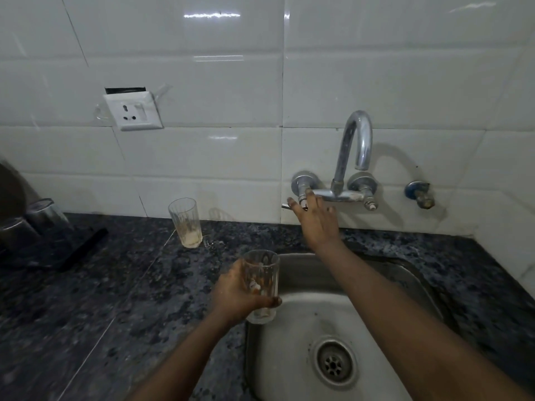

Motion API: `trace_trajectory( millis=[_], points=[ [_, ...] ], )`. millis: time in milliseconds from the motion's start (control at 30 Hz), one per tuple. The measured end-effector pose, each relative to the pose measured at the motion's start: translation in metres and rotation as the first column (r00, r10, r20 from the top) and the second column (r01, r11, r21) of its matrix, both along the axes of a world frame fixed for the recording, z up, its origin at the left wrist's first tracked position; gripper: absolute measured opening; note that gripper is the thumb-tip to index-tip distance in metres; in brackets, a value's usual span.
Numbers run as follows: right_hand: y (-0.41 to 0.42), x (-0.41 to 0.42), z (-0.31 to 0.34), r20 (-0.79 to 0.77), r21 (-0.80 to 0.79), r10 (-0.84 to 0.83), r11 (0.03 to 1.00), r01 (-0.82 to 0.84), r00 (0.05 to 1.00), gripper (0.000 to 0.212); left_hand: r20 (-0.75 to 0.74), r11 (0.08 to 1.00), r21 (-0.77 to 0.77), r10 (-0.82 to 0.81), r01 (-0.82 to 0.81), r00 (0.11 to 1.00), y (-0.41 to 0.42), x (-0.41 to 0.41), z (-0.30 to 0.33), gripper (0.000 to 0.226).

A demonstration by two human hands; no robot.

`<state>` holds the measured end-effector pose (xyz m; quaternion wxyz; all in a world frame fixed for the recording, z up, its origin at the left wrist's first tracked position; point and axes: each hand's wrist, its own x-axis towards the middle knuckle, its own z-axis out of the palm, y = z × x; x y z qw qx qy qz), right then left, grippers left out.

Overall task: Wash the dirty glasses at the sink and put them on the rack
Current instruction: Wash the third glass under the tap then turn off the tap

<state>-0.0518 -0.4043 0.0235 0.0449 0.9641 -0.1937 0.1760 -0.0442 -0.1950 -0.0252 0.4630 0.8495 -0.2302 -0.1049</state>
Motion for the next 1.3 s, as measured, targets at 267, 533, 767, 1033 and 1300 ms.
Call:
trace_trajectory(
  millis=[267, 533, 767, 1033, 1300],
  points=[
    [0.028, -0.109, -0.104, 0.108, 0.781, -0.18, 0.624, 0.029, 0.978, 0.047, -0.179, 0.996, -0.015, -0.09, 0.088, 0.98, -0.031, -0.027, -0.039, 0.081],
    [0.041, -0.173, -0.146, -0.029, 0.999, -0.277, 0.025, 0.038, 0.96, 0.057, -0.431, 0.97, -0.073, -0.242, 0.234, 0.869, -0.069, -0.068, -0.095, 0.083],
    [0.034, -0.173, -0.149, -0.03, 0.988, -0.232, 0.141, 0.064, 0.972, 0.074, -0.523, 0.946, -0.164, -0.325, 0.281, 0.788, -0.092, -0.077, -0.088, 0.044],
    [0.014, -0.147, -0.152, 0.042, 0.965, -0.374, 0.255, 0.06, 0.927, 0.069, -0.184, 0.96, -0.248, -0.176, 0.128, 0.967, -0.11, -0.061, -0.07, 0.037],
    [-0.029, -0.116, -0.147, 0.079, 0.839, -0.255, 0.539, 0.074, 0.964, 0.068, 0.055, 0.581, 0.396, -0.788, 0.711, 0.613, -0.13, -0.015, -0.054, 0.055]
  ],
)
